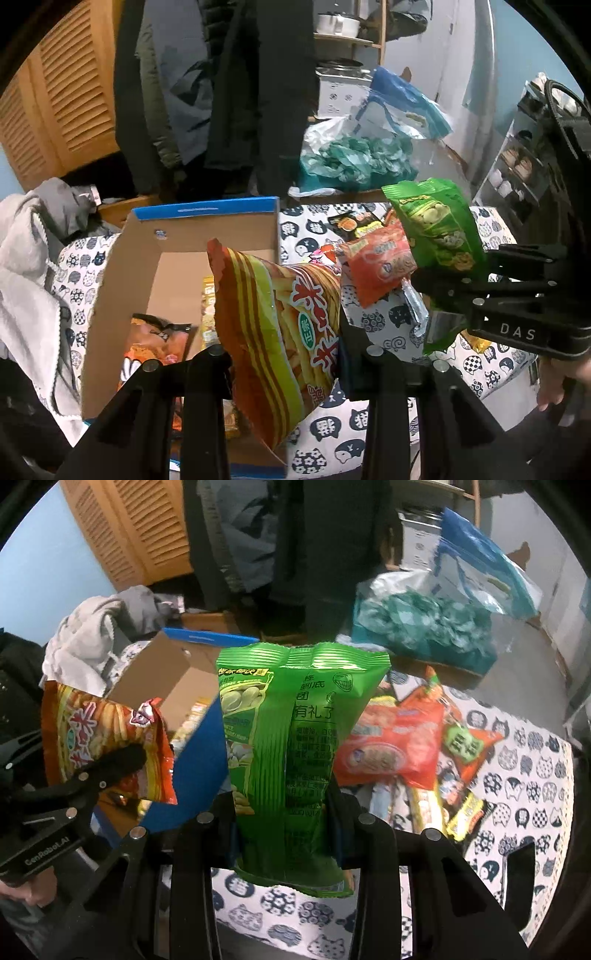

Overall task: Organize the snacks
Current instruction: 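Carry both packets over the cardboard box and release them inside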

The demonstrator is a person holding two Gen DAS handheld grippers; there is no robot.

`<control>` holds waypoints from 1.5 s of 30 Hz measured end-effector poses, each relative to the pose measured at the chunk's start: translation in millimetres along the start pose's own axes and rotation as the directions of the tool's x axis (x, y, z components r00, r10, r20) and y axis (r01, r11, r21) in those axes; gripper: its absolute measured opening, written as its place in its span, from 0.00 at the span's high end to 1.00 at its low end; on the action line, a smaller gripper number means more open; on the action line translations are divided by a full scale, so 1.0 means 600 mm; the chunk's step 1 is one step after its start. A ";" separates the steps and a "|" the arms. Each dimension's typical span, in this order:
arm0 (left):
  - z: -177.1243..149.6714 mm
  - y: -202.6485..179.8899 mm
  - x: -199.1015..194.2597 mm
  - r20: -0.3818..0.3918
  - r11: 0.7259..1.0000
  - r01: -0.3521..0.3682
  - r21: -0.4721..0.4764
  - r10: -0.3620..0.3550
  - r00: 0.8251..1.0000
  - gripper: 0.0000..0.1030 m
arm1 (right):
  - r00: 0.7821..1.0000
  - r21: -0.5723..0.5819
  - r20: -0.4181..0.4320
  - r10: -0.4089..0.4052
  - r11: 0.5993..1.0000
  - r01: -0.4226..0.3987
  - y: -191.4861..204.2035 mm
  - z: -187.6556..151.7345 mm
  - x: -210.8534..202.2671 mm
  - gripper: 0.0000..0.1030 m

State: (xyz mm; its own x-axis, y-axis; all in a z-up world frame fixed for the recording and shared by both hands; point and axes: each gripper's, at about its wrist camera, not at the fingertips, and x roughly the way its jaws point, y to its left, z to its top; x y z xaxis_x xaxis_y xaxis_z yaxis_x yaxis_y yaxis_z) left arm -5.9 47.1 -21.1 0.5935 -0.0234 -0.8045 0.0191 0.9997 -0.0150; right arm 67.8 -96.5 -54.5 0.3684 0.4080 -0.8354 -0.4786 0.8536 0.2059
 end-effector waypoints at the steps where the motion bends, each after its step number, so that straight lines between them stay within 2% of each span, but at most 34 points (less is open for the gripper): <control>1: -0.001 0.004 -0.002 0.003 1.000 -0.002 -0.006 0.002 1.000 0.66 | 1.000 -0.003 -0.001 0.004 1.000 -0.004 0.004 0.003 0.002 0.66; 13: -0.011 0.080 -0.003 -0.001 0.996 -0.044 -0.080 0.044 0.999 0.66 | 0.999 -0.056 0.001 0.053 0.997 -0.053 0.079 0.047 0.024 0.66; 29: -0.045 0.174 0.015 -0.060 0.977 -0.104 -0.185 0.095 0.994 0.65 | 0.991 -0.109 -0.051 0.125 0.986 -0.129 0.192 0.090 0.087 0.66; 44: -0.073 0.214 0.048 -0.150 0.961 -0.140 -0.238 0.106 0.983 0.65 | 0.985 -0.109 -0.116 0.128 0.984 -0.140 0.220 0.094 0.149 0.66; 45: -0.073 0.214 0.049 -0.157 0.959 -0.148 -0.240 0.112 0.981 0.62 | 0.984 -0.105 -0.118 0.135 0.983 -0.147 0.218 0.094 0.150 0.66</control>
State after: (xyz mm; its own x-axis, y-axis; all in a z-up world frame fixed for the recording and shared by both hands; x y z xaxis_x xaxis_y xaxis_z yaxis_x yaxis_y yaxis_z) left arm -21.2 175.3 -72.8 0.4583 0.0902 -0.8842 -0.2630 0.9641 -0.0380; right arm 83.1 70.3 -74.4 0.2035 0.4780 -0.8545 -0.6090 0.7451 0.2718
